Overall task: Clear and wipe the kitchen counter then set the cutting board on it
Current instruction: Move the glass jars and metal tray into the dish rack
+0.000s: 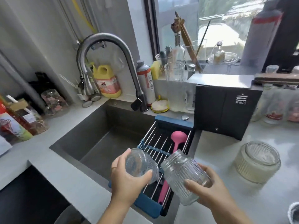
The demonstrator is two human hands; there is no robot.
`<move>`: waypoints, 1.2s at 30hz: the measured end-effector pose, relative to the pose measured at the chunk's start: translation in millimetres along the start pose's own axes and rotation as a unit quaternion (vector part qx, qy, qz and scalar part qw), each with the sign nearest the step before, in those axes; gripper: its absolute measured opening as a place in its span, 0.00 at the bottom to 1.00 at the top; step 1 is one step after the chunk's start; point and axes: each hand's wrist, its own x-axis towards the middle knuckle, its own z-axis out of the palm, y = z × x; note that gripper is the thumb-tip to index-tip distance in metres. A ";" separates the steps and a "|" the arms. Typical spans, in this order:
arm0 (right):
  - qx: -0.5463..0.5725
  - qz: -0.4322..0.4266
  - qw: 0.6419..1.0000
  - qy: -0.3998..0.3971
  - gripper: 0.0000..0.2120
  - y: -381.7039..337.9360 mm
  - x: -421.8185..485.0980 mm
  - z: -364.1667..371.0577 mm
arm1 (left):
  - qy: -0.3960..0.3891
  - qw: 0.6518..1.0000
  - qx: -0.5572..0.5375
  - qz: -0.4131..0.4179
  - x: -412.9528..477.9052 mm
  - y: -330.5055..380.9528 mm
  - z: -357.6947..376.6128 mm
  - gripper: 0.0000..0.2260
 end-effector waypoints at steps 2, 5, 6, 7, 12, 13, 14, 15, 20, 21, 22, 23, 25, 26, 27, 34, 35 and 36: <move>0.006 -0.007 0.999 0.037 0.39 -3.9 12.0 3.7 | -0.023 1.000 0.012 0.014 33.2 -3.9 15.1 0.37; 0.021 -0.015 0.995 0.100 0.37 -7.7 30.7 13.5 | -0.068 0.996 0.028 0.043 80.0 -7.4 42.5 0.36; 0.018 -0.023 0.992 0.125 0.37 -6.5 37.7 17.2 | -0.086 0.994 0.037 0.054 93.2 -9.7 52.2 0.36; 0.006 -0.030 0.988 0.154 0.36 -5.0 45.2 20.8 | -0.105 0.991 0.046 0.065 105.7 -12.8 62.0 0.36; -0.099 -0.071 0.953 0.277 0.32 -2.6 75.1 40.6 | -0.163 0.980 0.056 0.098 155.3 -31.9 106.0 0.34; -0.112 -0.079 0.946 0.293 0.32 -3.2 77.9 43.4 | -0.169 0.979 0.057 0.101 162.7 -34.6 113.3 0.33; -0.124 -0.086 0.940 0.305 0.31 -3.2 79.7 45.2 | -0.176 0.977 0.060 0.105 169.4 -36.9 120.5 0.33; -0.136 -0.090 0.935 0.314 0.31 -2.6 80.9 46.2 | -0.184 0.975 0.064 0.108 175.4 -39.1 127.7 0.33; -0.162 -0.083 0.922 0.342 0.32 2.9 78.1 45.9 | -0.220 0.963 0.087 0.128 196.4 -45.7 153.6 0.33; -0.167 -0.081 0.920 0.346 0.32 3.3 77.3 45.9 | -0.222 0.961 0.092 0.134 200.2 -46.3 156.5 0.33; -0.173 -0.081 0.917 0.350 0.32 3.7 76.7 45.9 | -0.225 0.959 0.099 0.140 203.7 -47.2 158.7 0.33; -0.181 -0.081 0.913 0.356 0.31 4.0 76.4 45.7 | -0.228 0.957 0.106 0.147 206.2 -48.4 160.1 0.33; -0.199 -0.081 0.907 0.363 0.31 3.9 76.9 46.3 | -0.239 0.951 0.111 0.159 208.0 -52.1 160.6 0.34; -0.210 -0.082 0.904 0.363 0.32 3.6 78.2 47.4 | -0.248 0.950 0.106 0.159 208.0 -53.4 159.5 0.36; -0.221 -0.084 0.902 0.361 0.33 3.4 80.4 49.2 | -0.258 0.949 0.099 0.155 207.7 -53.5 157.3 0.39; -0.362 -0.120 0.881 0.280 0.42 0.3 116.1 81.1 | -0.182 0.981 0.019 0.063 188.1 -56.5 105.7 0.27; -0.378 -0.129 0.879 0.259 0.42 0.6 122.7 88.5 | -0.166 0.985 0.017 0.042 181.2 -64.0 95.3 0.24; -0.392 -0.138 0.878 0.239 0.43 1.2 129.5 96.0 | -0.158 0.987 0.018 0.017 174.3 -72.9 85.6 0.21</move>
